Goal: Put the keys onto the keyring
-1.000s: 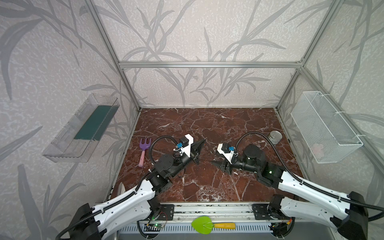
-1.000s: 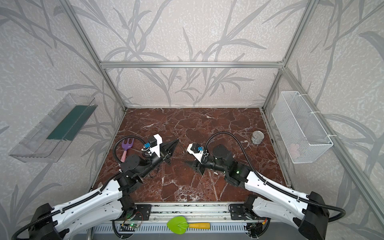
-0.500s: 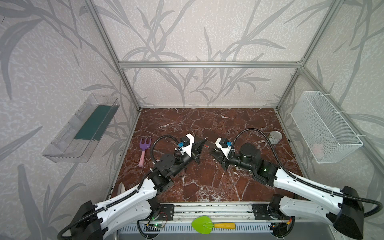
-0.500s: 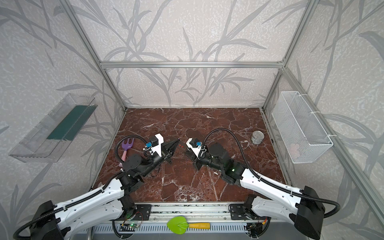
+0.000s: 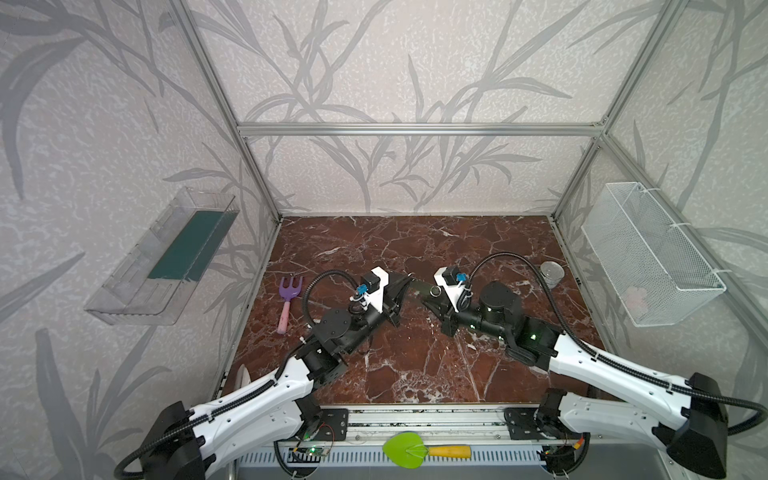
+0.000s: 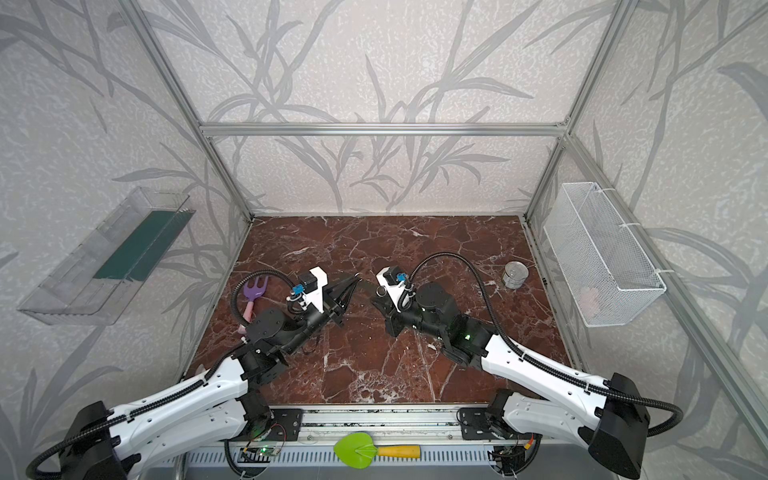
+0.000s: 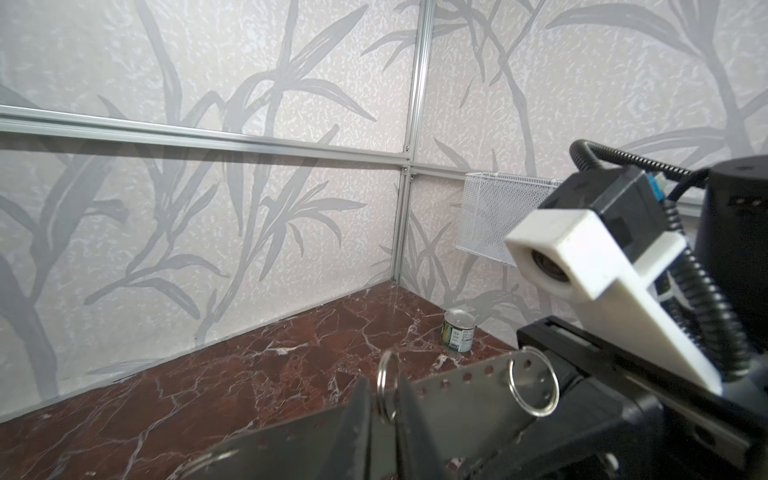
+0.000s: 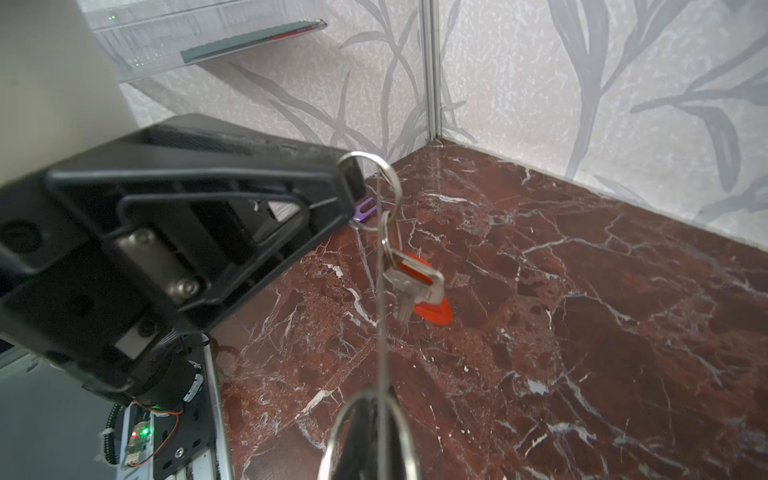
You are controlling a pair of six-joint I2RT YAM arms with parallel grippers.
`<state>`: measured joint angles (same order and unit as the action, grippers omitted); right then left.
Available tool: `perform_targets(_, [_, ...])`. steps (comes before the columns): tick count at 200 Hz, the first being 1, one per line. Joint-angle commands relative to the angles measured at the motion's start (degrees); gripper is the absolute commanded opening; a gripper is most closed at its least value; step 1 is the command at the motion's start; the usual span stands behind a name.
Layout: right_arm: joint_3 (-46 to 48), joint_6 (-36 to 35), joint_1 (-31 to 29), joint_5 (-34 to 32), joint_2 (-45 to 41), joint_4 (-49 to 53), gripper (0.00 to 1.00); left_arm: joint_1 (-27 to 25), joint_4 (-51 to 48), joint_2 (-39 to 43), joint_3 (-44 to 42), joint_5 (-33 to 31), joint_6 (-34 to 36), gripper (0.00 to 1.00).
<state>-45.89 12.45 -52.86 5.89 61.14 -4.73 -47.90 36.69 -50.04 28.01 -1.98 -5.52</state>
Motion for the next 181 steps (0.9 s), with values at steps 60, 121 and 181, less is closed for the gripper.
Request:
perform_targets(60, [-4.16,31.7,10.55,6.52,2.57,0.57,0.0,0.11,-20.49,4.68,3.66,-9.67,17.46,0.35])
perform_targets(121, [-1.63,53.29,17.16,19.16,10.7,-15.87,0.0,-0.15,-17.43,2.95,1.05,-1.75,31.4,0.38])
perform_targets(181, [-2.01,52.86,17.09,17.08,10.4,-13.48,0.0,-0.48,-9.27,-8.3,2.49,-1.4,42.02,0.38])
